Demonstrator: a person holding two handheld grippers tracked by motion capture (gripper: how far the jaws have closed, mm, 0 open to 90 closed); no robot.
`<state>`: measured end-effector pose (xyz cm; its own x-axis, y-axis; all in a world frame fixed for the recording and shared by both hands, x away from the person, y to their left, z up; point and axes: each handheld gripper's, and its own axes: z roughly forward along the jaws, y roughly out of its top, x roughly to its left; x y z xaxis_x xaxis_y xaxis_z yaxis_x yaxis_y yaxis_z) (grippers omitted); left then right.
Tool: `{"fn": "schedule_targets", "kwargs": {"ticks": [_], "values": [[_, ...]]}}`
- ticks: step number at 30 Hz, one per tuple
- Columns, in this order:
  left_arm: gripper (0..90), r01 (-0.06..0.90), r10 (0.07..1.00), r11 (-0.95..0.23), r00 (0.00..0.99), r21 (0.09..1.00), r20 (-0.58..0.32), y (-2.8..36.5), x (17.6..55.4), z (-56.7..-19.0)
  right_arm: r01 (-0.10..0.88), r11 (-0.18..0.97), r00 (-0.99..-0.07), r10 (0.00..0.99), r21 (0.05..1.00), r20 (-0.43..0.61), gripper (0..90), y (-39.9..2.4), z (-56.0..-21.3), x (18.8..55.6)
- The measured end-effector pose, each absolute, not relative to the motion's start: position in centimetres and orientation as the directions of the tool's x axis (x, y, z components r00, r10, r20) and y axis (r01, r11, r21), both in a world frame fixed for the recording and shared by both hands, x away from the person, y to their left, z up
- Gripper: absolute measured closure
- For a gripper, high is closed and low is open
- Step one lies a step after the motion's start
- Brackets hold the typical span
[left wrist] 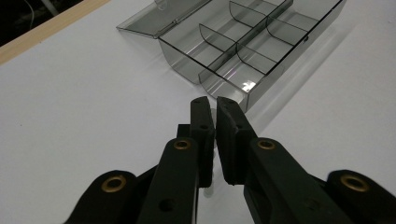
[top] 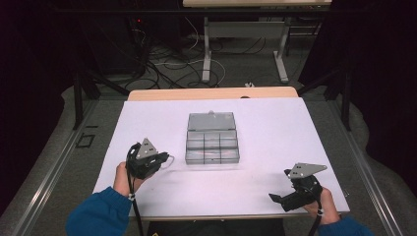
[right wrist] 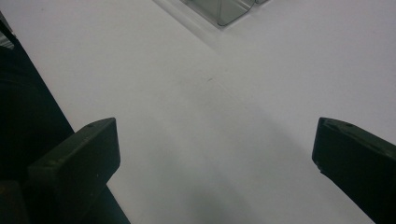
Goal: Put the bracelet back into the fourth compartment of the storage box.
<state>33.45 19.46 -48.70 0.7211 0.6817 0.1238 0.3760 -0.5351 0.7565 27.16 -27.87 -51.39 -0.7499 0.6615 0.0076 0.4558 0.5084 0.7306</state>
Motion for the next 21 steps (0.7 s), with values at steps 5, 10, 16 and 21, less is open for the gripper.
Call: {"fn": "schedule_targets", "kwargs": {"ticks": [5,10,16,21], "values": [[85.6,0.373,0.683,-0.529,0.721,0.762,0.121,19.3,33.4,-48.5,0.456,0.507,-0.746,0.666,0.732,0.004,0.6,-27.9,-51.4,27.1],[85.6,0.368,0.683,-0.531,0.719,0.764,0.129,19.3,33.3,-48.1,0.452,0.515,-0.753,0.658,0.728,0.002,0.5,-27.9,-51.4,27.2],[85.6,0.361,0.689,-0.516,0.713,0.777,0.126,19.3,33.3,-47.5,0.448,0.513,-0.753,0.659,0.732,-0.001,0.6,-27.9,-51.4,27.2],[85.7,0.349,0.694,-0.508,0.707,0.788,0.135,19.3,33.3,-46.8,0.449,0.511,-0.748,0.663,0.733,-0.004,0.6,-27.8,-51.4,27.2]]}}
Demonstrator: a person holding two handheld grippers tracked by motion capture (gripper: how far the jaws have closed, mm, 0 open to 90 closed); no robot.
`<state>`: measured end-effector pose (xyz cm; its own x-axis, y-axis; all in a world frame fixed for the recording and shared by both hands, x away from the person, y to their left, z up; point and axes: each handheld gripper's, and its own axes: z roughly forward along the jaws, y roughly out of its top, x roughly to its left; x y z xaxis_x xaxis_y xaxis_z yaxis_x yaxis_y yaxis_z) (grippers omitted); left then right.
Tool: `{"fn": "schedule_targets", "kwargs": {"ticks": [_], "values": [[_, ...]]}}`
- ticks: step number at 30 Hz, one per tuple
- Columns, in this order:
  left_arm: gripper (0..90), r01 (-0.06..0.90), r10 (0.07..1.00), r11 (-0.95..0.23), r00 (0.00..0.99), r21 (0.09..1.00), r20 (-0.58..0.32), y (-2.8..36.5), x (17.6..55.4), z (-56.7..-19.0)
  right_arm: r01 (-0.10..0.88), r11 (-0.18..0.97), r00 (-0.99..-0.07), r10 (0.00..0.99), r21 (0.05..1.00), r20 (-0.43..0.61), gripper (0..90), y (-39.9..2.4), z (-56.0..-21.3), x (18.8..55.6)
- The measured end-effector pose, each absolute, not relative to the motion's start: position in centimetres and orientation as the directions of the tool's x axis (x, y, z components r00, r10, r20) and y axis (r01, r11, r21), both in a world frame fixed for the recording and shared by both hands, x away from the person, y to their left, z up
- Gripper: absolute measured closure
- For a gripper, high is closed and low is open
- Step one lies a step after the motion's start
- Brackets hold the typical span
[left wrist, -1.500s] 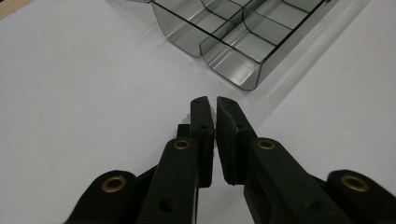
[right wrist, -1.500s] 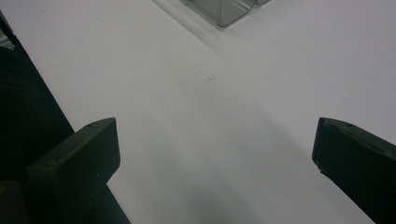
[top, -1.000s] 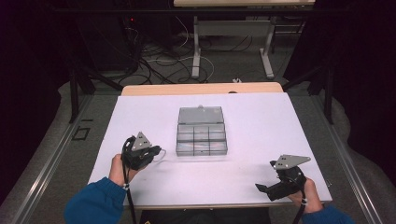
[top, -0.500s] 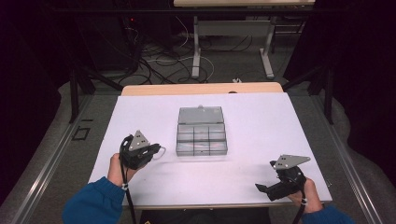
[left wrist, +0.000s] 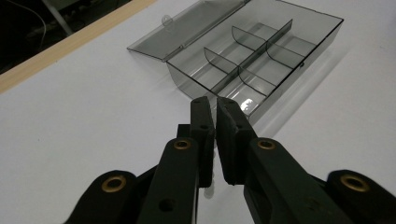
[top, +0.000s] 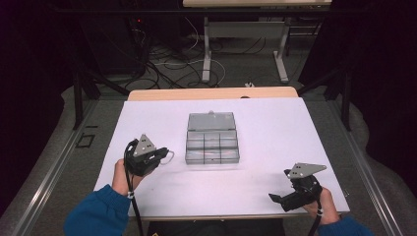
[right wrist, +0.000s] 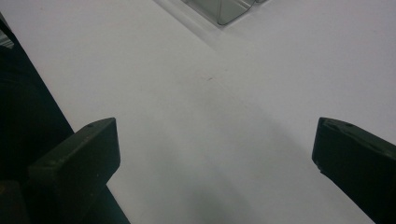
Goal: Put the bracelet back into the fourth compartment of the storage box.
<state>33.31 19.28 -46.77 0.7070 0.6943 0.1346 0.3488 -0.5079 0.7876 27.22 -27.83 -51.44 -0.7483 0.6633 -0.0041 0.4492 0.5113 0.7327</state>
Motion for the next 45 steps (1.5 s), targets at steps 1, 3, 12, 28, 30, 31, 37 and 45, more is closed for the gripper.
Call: {"fn": "schedule_targets", "kwargs": {"ticks": [1,3,12,28,30,31,37,45], "values": [[85.7,0.348,0.695,-0.506,0.706,0.789,0.134,19.2,33.3,-46.6,0.450,0.510,-0.747,0.665,0.733,-0.003,0.6,-27.8,-51.4,27.2],[85.7,0.336,0.698,-0.498,0.703,0.800,0.139,19.1,33.3,-46.2,0.447,0.509,-0.750,0.661,0.736,-0.002,0.6,-27.8,-51.5,27.3],[85.7,0.288,0.695,-0.478,0.701,0.830,0.156,17.9,33.6,-44.6,0.461,0.503,-0.744,0.669,0.731,0.008,0.6,-27.8,-51.5,27.2],[85.7,0.291,0.678,-0.485,0.720,0.825,0.145,15.5,35.5,-44.6,0.454,0.521,-0.757,0.654,0.723,0.004,0.6,-27.8,-51.5,27.3],[85.7,0.294,0.679,-0.483,0.721,0.825,0.141,15.3,35.7,-44.7,0.460,0.518,-0.754,0.657,0.722,0.008,0.6,-27.8,-51.5,27.3],[85.6,0.293,0.679,-0.479,0.721,0.828,0.138,15.1,35.8,-44.7,0.464,0.515,-0.751,0.660,0.721,0.012,0.6,-27.8,-51.5,27.3],[85.6,0.291,0.668,-0.489,0.731,0.822,0.138,14.5,36.4,-44.8,0.463,0.516,-0.751,0.660,0.721,0.009,0.6,-27.8,-51.5,27.3],[85.7,0.296,0.660,-0.493,0.740,0.818,0.129,13.5,37.1,-45.2,0.453,0.523,-0.757,0.653,0.722,0.001,0.7,-27.8,-51.5,27.4]]}}
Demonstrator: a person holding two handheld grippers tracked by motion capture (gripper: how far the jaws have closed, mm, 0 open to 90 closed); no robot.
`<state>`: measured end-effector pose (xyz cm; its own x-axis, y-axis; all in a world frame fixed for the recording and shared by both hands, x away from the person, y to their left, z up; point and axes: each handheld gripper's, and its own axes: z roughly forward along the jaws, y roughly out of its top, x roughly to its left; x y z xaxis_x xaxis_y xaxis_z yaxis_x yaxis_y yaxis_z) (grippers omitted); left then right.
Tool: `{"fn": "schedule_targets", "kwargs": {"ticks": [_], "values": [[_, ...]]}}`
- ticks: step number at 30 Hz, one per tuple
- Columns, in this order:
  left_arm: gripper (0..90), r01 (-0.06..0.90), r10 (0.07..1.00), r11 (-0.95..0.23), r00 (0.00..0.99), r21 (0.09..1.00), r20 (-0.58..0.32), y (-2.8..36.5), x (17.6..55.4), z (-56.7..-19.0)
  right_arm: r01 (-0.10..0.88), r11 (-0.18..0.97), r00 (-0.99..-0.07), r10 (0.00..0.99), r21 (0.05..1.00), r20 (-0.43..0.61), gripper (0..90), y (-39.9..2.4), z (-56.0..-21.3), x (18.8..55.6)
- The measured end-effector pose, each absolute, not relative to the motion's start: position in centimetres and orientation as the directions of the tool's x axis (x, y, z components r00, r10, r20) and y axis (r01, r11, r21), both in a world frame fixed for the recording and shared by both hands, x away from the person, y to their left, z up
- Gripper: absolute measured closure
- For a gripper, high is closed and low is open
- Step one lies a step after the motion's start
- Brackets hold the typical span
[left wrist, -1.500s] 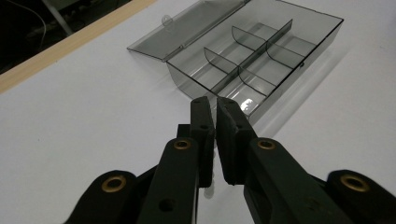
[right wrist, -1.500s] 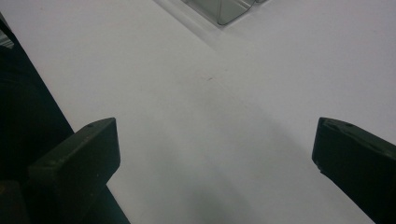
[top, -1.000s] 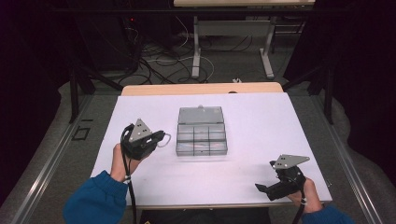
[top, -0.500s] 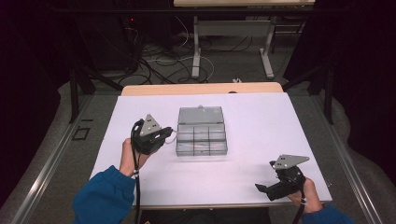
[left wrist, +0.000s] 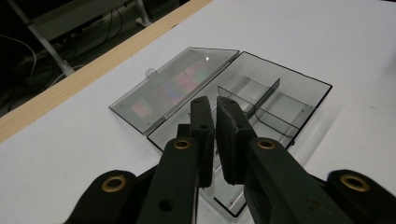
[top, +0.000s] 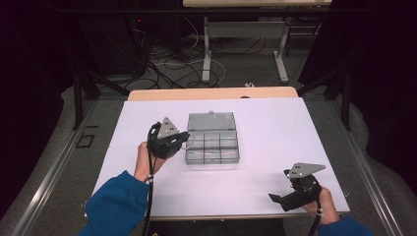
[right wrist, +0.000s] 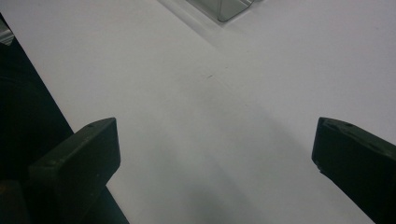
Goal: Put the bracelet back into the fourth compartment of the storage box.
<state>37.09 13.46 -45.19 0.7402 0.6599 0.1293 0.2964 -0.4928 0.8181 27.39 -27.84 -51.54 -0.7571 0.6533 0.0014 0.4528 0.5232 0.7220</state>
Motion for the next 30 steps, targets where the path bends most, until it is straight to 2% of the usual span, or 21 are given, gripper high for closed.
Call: {"fn": "schedule_targets", "kwargs": {"ticks": [30], "values": [[85.6,0.330,0.640,-0.514,0.762,0.792,0.098,11.5,38.7,-47.3,0.454,0.525,-0.757,0.654,0.720,0.000,0.9,-27.8,-51.6,27.4]]}}
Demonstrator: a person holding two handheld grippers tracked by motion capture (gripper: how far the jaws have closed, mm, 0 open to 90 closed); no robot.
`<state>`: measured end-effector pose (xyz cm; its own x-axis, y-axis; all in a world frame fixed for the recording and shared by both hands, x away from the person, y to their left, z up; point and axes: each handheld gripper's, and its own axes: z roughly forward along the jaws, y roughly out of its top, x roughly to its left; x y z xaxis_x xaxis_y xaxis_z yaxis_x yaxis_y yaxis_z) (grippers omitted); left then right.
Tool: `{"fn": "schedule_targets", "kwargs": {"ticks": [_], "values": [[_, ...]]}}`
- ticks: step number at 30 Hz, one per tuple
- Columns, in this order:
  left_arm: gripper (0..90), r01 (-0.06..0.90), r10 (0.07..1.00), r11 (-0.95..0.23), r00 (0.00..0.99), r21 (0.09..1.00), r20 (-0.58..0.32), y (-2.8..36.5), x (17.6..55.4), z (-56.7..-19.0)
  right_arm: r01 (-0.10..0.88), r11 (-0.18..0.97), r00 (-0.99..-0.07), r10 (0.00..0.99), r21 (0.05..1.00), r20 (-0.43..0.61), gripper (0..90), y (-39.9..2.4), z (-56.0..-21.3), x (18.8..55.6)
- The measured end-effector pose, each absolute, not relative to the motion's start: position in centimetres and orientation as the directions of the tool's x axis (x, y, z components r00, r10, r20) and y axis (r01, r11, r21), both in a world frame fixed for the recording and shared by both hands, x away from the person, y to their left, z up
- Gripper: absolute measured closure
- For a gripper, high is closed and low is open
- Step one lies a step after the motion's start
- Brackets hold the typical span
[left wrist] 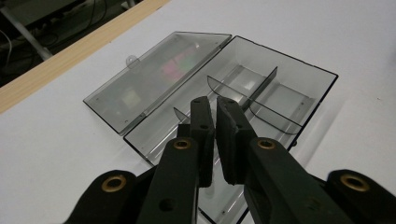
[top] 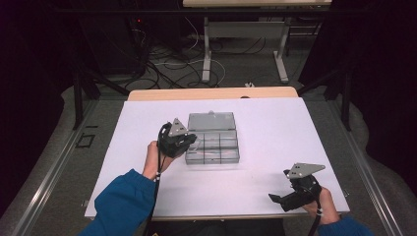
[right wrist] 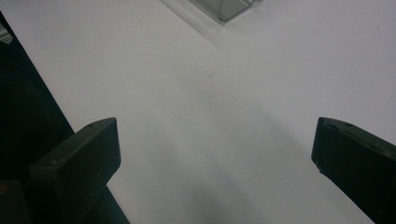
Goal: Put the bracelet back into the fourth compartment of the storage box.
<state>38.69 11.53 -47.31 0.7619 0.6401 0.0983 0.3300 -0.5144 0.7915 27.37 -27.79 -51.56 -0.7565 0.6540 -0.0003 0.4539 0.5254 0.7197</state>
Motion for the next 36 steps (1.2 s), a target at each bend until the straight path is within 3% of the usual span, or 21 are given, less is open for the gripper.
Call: {"fn": "schedule_targets", "kwargs": {"ticks": [36], "values": [[85.2,0.408,0.632,-0.574,0.772,0.710,0.068,11.0,39.7,-50.3,0.466,0.522,-0.752,0.659,0.714,0.010,1.0,-27.8,-51.6,27.3]]}}
